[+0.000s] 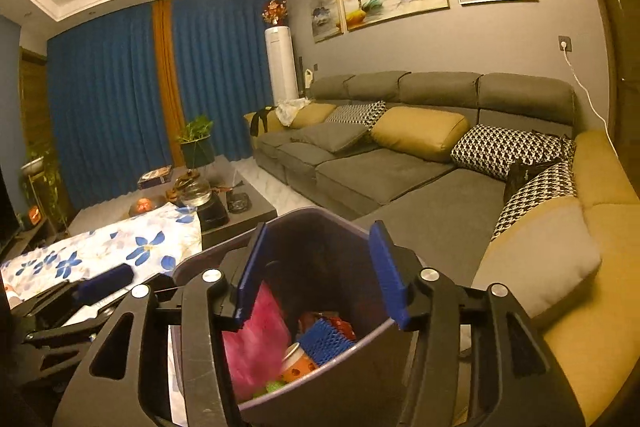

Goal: Collect trash
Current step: 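Move both tools back over the bed toward the black bag and red cup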

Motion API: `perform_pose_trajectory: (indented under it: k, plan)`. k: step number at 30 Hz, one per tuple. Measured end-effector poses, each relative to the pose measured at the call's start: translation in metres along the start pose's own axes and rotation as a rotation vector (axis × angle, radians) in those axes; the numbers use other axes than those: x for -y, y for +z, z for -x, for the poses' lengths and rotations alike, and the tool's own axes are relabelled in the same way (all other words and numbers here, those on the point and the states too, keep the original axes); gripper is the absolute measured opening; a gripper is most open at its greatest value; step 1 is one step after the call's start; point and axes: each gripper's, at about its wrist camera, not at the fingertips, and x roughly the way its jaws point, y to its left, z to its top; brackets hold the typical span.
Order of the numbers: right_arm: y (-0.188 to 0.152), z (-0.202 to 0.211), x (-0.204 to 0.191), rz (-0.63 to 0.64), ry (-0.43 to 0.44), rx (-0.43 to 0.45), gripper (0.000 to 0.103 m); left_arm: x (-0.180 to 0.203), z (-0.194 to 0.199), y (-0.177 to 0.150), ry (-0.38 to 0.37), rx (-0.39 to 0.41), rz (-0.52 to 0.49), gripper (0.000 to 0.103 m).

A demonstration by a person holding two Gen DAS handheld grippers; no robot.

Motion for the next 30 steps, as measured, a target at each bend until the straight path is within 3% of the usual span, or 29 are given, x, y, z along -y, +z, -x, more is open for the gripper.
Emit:
perform_pose_trajectory:
  k: [5,11,25,30]
  plan:
    - [-0.003,0.018,-0.005,0.03,-0.006,0.021,0.067,-0.008,0.035,-0.006,0.093,0.057,0.017,0.087]
    - [-0.015,0.046,-0.03,0.077,0.06,0.045,0.079,-0.024,0.095,-0.02,0.242,0.111,0.036,0.092]
    - [-0.06,0.099,-0.104,0.148,0.3,-0.025,0.082,-0.086,0.247,-0.082,0.61,0.168,0.116,0.094]
    - [-0.074,0.107,-0.13,0.147,0.36,-0.066,0.082,-0.105,0.284,-0.096,0.675,0.18,0.154,0.094]
